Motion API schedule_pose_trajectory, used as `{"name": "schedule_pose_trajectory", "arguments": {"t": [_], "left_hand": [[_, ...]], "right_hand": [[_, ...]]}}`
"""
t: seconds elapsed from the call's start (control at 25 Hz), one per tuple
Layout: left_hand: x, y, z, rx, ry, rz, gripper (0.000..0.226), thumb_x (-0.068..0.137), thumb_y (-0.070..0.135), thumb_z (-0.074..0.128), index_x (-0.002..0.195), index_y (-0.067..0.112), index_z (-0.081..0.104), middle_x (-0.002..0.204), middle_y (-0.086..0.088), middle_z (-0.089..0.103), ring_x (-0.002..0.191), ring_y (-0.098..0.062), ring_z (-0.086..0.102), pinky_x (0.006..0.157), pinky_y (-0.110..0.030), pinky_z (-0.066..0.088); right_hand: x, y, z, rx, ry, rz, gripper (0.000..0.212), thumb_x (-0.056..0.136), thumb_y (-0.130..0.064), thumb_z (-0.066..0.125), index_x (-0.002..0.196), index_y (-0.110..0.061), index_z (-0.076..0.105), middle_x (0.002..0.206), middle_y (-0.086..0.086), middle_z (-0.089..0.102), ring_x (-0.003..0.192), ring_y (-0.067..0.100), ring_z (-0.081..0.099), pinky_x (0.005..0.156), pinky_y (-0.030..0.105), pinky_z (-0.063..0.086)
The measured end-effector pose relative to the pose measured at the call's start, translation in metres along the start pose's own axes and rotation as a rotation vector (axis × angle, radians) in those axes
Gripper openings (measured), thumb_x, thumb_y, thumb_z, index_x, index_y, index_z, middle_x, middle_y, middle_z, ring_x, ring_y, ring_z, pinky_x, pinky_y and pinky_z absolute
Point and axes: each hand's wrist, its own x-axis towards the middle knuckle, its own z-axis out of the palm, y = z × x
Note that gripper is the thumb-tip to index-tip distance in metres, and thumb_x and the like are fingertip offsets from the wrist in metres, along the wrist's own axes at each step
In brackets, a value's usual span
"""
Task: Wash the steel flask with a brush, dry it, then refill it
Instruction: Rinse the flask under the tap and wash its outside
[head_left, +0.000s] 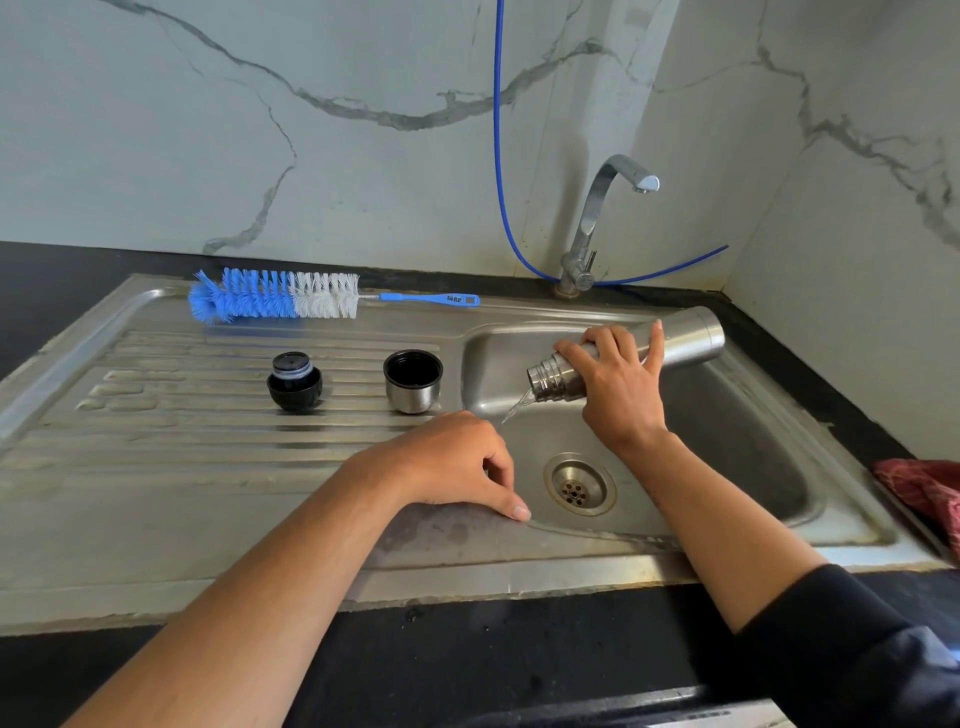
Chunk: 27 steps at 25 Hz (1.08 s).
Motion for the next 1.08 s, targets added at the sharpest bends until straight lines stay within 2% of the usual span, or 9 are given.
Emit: {"name": "schedule_pose_trajectory", "arguments": {"t": [0.12,0.32,0.48,0.64,0.84,0.96,1.08], "left_hand": [[0.000,0.000,0.000,0.004,0.003,0.003,0.032,0.076,0.063,0.079,0.079,0.032,0.080,0.081,0.016,0.071,0.079,0.000,0.065,0.075,-0.029,0.054],[0.000,0.001,-0.001,0.012,-0.004,-0.007,0.034,0.076,0.065,0.078,0.080,0.031,0.079,0.081,0.016,0.071,0.079,-0.001,0.066,0.077,-0.033,0.056],[0.000,0.002,-0.001,0.020,-0.005,-0.007,0.032,0.076,0.064,0.078,0.079,0.032,0.078,0.081,0.016,0.071,0.079,0.000,0.065,0.074,-0.028,0.053],[0.000,0.002,0.000,0.014,-0.003,-0.004,0.031,0.076,0.064,0.078,0.076,0.033,0.077,0.079,0.014,0.071,0.077,-0.001,0.065,0.074,-0.029,0.054],[-0.001,0.003,-0.001,0.014,0.000,-0.006,0.031,0.077,0.063,0.078,0.077,0.033,0.077,0.081,0.014,0.072,0.078,-0.001,0.065,0.073,-0.027,0.052],[0.001,0.003,-0.001,0.019,-0.006,-0.007,0.032,0.076,0.064,0.078,0.078,0.032,0.078,0.081,0.015,0.072,0.080,-0.001,0.066,0.075,-0.028,0.054],[0.001,0.002,0.000,0.020,-0.003,-0.011,0.034,0.076,0.065,0.078,0.079,0.031,0.078,0.081,0.014,0.072,0.079,-0.001,0.065,0.074,-0.027,0.053]], "right_hand": [[-0.001,-0.003,-0.001,-0.018,-0.009,-0.023,0.070,0.071,-0.007,0.081,0.132,-0.032,0.060,0.126,0.006,0.055,0.129,0.031,0.046,0.119,0.072,0.001],[-0.005,-0.012,-0.004,-0.038,-0.041,-0.068,0.067,0.073,-0.007,0.079,0.134,-0.030,0.060,0.126,0.010,0.055,0.129,0.033,0.047,0.118,0.070,-0.005],[-0.006,-0.021,-0.004,-0.091,-0.070,-0.121,0.071,0.072,-0.008,0.080,0.135,-0.030,0.060,0.128,0.012,0.056,0.128,0.035,0.048,0.118,0.070,-0.007],[-0.006,-0.025,-0.010,-0.136,-0.043,-0.152,0.069,0.072,-0.009,0.081,0.134,-0.029,0.059,0.132,0.014,0.054,0.132,0.037,0.045,0.116,0.069,-0.013],[-0.006,-0.028,-0.013,-0.151,-0.059,-0.231,0.070,0.072,-0.010,0.081,0.136,-0.031,0.059,0.136,0.013,0.054,0.136,0.036,0.043,0.117,0.072,-0.008],[-0.005,-0.024,-0.014,-0.116,-0.032,-0.167,0.068,0.074,-0.009,0.078,0.135,-0.031,0.060,0.136,0.013,0.055,0.137,0.036,0.043,0.117,0.071,-0.009],[-0.005,-0.024,-0.012,-0.121,-0.047,-0.191,0.068,0.075,-0.008,0.077,0.135,-0.032,0.059,0.136,0.011,0.055,0.136,0.035,0.043,0.117,0.071,-0.009]]}}
